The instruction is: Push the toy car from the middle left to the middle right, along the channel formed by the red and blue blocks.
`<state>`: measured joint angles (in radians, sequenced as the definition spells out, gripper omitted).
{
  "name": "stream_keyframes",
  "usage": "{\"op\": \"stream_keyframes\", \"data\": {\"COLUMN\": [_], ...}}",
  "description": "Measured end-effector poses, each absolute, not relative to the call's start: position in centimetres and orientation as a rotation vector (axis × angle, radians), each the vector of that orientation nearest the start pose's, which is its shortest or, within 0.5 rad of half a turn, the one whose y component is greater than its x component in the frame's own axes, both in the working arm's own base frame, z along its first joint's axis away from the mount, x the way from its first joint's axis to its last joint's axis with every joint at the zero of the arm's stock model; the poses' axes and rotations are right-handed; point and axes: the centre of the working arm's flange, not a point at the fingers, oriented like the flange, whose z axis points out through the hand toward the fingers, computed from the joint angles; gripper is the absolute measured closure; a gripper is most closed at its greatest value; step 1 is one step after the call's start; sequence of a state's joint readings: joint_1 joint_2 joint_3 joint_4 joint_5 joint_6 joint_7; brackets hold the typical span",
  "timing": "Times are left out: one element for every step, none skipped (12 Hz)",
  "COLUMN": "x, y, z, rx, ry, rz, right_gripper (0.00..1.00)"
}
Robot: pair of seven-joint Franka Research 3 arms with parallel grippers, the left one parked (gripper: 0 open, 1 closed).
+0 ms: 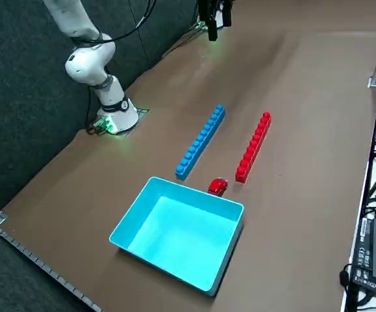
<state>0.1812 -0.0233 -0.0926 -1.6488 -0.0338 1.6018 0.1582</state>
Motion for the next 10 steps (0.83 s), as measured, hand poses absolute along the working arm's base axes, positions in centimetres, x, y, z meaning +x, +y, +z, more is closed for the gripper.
{"op": "stream_keyframes", "data": {"x": [54.3,53.8,53.5,53.2,53.0,52.8,52.6,52.5,52.4,52.3], "y": [4.6,4.7,4.7,4.6,4.4,4.2,3.9,3.6,3.4,3.4], "z": [60.5,60.6,60.7,60.8,60.8,60.9,61.0,61.1,61.3,61.4], "rx": [-3.189,-3.202,-3.209,-3.213,-3.214,-3.214,-3.213,-3.213,-3.212,-3.212], "ry": [0.086,0.065,0.051,0.034,0.011,-0.006,-0.014,-0.014,-0.009,-0.008], "rz": [0.034,0.034,0.035,0.037,0.043,0.054,0.061,0.063,0.062,0.060], "right_gripper": [0.00,0.00,0.00,0.00,0.00,0.00,0.00,0.00,0.00,0.00]}}
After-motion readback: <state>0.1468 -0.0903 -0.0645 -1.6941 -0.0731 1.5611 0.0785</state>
